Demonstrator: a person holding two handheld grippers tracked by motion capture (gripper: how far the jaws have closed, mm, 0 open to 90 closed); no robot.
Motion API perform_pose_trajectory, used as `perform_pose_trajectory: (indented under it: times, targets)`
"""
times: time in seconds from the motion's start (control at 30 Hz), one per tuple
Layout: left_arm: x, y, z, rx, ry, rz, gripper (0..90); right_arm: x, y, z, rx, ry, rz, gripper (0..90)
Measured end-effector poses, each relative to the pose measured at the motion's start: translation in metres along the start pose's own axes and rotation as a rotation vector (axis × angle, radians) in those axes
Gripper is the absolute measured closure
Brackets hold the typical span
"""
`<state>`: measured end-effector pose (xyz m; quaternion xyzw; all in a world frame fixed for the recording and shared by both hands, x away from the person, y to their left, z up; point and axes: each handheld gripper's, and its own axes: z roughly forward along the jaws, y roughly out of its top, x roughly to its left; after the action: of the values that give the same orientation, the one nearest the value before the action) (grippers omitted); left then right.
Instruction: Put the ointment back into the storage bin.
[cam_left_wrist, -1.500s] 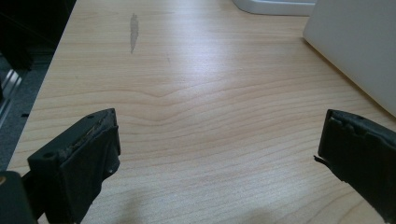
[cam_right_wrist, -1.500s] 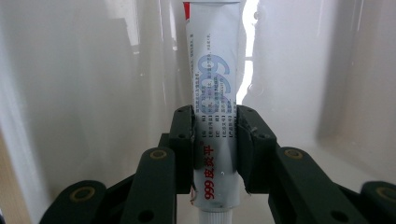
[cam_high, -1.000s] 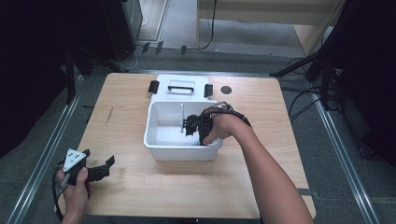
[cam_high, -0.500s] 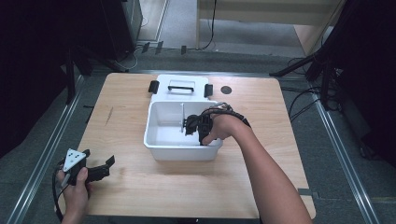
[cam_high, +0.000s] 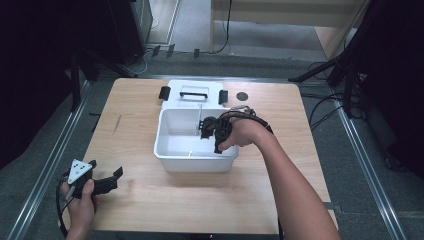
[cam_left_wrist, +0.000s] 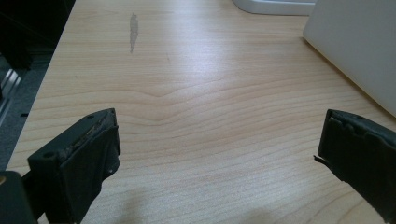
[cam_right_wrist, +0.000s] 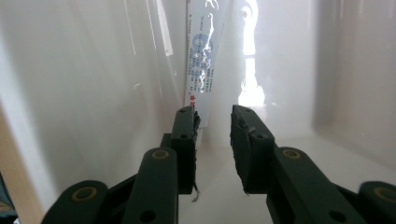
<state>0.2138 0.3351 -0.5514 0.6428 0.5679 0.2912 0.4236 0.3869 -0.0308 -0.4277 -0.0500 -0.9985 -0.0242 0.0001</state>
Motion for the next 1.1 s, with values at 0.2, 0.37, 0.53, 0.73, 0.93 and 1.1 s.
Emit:
perform_pose_trajectory:
  times: [0.2,0.37,0.53,0.73,0.93,1.1]
  targets:
    - [0.000,0.000,0.000,0.001,0.002,0.003,0.0,0.002,-0.004,-0.020,-0.047,-0.003,0.026,74.8]
    - [0.000,0.000,0.000,0.001,0.002,0.002,0.0,0.003,-0.011,-0.034,-0.067,-0.018,0.040,75.3]
    - [0.000,0.000,0.000,0.003,0.003,0.003,0.0,0.003,-0.020,-0.046,-0.090,-0.028,0.052,75.9]
    - [0.000,0.000,0.000,0.004,0.006,0.005,0.0,0.002,-0.035,-0.057,-0.111,-0.034,0.081,76.5]
    - [-0.001,0.000,0.000,0.003,0.009,0.007,0.0,0.001,-0.053,-0.065,-0.120,-0.050,0.106,76.9]
    - [-0.001,0.000,0.000,0.001,0.011,0.006,0.0,0.000,-0.066,-0.068,-0.120,-0.054,0.124,77.0]
